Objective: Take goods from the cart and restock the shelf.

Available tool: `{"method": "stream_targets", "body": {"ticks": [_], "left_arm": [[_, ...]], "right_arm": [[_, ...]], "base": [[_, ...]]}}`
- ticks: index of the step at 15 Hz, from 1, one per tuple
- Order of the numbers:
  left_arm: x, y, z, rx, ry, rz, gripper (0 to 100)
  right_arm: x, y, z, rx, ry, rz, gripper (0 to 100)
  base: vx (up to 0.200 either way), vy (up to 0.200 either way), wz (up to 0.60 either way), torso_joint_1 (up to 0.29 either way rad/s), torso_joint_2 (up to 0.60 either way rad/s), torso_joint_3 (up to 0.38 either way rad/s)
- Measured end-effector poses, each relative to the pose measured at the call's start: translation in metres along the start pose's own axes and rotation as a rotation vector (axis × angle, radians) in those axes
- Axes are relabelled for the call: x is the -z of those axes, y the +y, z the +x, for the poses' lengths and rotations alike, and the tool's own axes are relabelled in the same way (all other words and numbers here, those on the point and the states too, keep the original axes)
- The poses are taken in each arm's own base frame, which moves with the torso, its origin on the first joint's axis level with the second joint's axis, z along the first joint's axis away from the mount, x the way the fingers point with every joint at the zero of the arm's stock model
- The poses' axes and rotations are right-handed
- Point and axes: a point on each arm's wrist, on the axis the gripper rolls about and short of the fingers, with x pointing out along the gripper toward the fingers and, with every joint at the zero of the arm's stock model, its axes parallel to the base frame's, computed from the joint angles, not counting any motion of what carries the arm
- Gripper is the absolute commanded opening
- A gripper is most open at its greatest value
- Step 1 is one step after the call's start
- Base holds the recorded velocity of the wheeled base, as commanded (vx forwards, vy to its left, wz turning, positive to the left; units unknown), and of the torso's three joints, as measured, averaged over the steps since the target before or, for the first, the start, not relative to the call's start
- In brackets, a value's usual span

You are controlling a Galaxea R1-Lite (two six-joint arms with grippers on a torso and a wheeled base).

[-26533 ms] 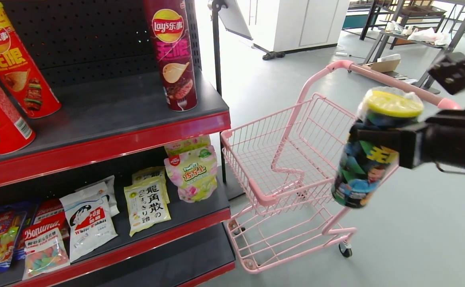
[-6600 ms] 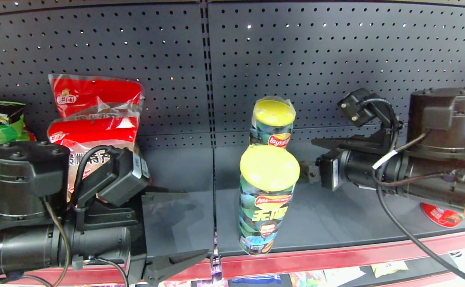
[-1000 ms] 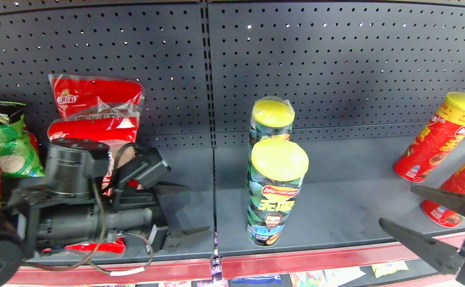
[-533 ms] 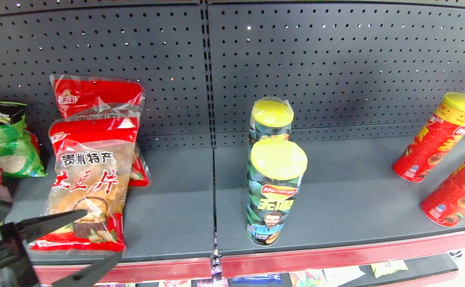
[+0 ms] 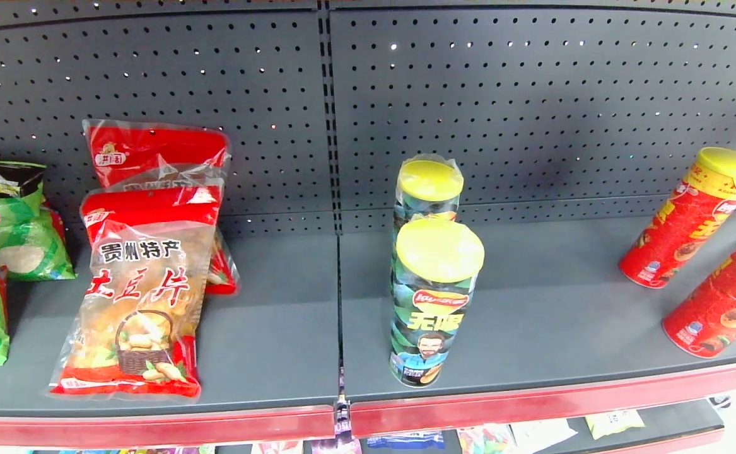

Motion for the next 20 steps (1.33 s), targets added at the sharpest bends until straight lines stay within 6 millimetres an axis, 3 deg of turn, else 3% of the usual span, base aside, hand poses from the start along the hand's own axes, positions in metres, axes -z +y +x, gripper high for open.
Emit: {"method": "stream_targets", "body": {"ticks": [3, 5, 9, 13, 17, 20], "left_arm": [[0.010, 0.002, -0.001, -0.142, -0.054, -0.103, 100], [0.008, 0.002, 0.001, -0.142, -0.123, -0.113, 100], [0.003, -0.001, 0.022, -0.057, -0.432, -0.058, 100], [0.020, -0.001, 0.034, -0.036, -0.332, 0.005, 100], [0.021, -0.003, 0.036, -0.190, -0.316, -0.030, 100], [0.024, -0.005, 0.033, -0.100, -0.351, 0.017, 100]], "right_arm": [[-0.011, 0.012, 0.009, 0.157, 0.027, 0.093, 100], [-0.004, 0.017, 0.021, 0.224, 0.047, 0.115, 100], [0.006, 0.018, 0.051, 0.203, -0.237, 0.043, 100], [0.026, 0.025, 0.061, -0.104, -0.201, 0.001, 100], [0.030, 0.023, 0.062, -0.012, -0.181, 0.039, 100], [0.028, 0.022, 0.061, 0.028, -0.185, 0.043, 100]], "base": [[0.000, 0.000, 0.00, 0.000, 0.00, 0.000], [0.000, 0.000, 0.00, 0.000, 0.00, 0.000], [0.000, 0.000, 0.00, 0.000, 0.00, 0.000], [0.000, 0.000, 0.00, 0.000, 0.00, 0.000], [0.000, 0.000, 0.00, 0.000, 0.00, 0.000], [0.000, 0.000, 0.00, 0.000, 0.00, 0.000]]}}
